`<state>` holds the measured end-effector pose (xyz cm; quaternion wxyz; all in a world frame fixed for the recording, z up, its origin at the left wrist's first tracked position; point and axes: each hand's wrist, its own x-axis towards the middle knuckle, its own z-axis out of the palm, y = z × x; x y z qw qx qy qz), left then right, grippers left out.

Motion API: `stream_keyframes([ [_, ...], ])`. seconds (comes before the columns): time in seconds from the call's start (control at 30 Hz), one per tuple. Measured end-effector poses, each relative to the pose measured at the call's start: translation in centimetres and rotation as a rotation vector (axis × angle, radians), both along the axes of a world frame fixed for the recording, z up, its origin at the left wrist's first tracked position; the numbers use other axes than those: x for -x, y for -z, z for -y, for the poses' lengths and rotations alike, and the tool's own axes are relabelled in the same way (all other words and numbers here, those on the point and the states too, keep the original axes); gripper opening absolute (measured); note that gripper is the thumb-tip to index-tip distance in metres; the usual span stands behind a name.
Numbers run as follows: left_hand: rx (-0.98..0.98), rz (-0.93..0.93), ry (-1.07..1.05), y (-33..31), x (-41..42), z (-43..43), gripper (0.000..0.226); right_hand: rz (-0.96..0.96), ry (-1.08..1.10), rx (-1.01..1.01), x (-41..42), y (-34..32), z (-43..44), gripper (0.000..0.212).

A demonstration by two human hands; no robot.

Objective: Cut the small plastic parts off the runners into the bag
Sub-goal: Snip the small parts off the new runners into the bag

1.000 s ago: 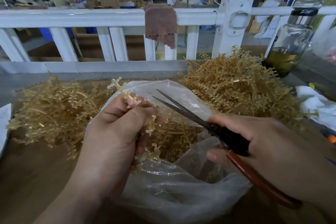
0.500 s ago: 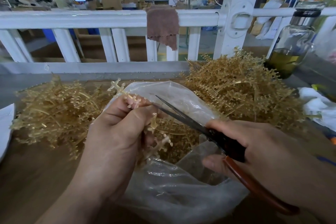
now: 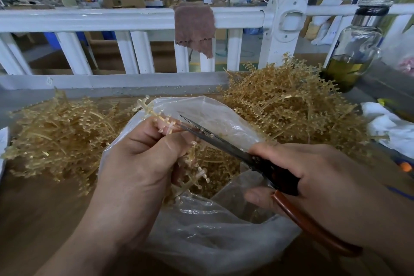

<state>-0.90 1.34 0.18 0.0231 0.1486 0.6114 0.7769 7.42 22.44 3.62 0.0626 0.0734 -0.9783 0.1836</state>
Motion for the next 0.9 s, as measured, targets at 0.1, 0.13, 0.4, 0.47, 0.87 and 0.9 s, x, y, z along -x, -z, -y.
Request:
stream_keyframes([
  [0.1, 0.002, -0.039, 0.018, 0.01, 0.03, -0.07, 0.015, -0.003, -0.014, 0.019, -0.01, 0.02, -0.08, 0.061],
  [0.13, -0.005, -0.043, 0.023, 0.04, 0.1, -0.08, 0.01, -0.009, -0.018, 0.019, -0.03, 0.03, -0.12, 0.061],
  [0.4, 0.0, -0.064, 0.017, 0.18, 0.05, -0.02, 0.017, -0.042, -0.036, 0.018, 0.11, 0.23, -0.25, 0.053],
  [0.47, -0.004, -0.067, 0.014, 0.2, 0.09, -0.05, 0.016, -0.049, -0.032, 0.014, 0.09, 0.24, -0.28, 0.055],
  [0.87, 0.004, -0.065, 0.019, -0.03, -0.2, -0.01, 0.017, -0.077, -0.072, 0.005, 0.21, 0.49, -0.61, 0.057],
  [0.9, 0.001, -0.065, 0.017, -0.08, -0.23, -0.03, 0.016, -0.077, -0.074, 0.006, 0.23, 0.5, -0.6, 0.056],
])
